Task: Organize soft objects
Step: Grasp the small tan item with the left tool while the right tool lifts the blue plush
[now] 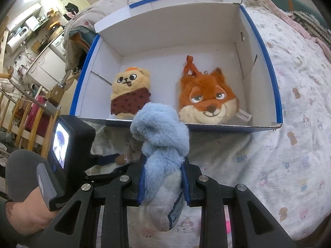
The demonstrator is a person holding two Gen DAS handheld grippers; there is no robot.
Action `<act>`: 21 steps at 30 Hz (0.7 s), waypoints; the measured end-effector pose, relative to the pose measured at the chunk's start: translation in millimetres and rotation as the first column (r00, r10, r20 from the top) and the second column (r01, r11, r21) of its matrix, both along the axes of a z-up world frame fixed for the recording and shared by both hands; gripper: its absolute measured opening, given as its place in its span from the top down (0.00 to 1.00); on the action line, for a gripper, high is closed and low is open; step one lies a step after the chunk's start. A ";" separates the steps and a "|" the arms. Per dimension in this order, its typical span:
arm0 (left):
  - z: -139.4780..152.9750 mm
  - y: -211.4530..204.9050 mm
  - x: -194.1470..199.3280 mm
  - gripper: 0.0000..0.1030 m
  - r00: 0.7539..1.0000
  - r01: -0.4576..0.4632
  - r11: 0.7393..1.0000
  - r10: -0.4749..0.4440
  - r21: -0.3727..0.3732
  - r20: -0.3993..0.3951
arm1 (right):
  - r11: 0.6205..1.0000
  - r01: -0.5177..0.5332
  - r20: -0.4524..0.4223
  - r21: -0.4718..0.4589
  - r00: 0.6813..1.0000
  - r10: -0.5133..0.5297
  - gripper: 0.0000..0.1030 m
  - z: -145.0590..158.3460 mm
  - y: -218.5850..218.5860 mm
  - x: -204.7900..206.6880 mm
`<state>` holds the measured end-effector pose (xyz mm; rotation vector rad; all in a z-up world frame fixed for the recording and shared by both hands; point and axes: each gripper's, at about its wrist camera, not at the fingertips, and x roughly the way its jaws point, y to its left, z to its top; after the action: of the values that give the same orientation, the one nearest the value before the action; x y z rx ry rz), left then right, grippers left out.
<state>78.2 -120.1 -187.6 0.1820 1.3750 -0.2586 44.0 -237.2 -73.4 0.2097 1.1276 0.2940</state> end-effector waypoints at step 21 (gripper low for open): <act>79.3 62.6 -39.2 0.96 0.984 -0.117 0.986 0.131 -0.120 0.118 | 1.000 -0.016 -0.001 0.020 1.000 0.016 0.71 1.8 4.3 -7.6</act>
<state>39.0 -57.5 -108.3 0.0175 1.2383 -0.2161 36.4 -232.8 -71.6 0.2187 1.1280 0.3196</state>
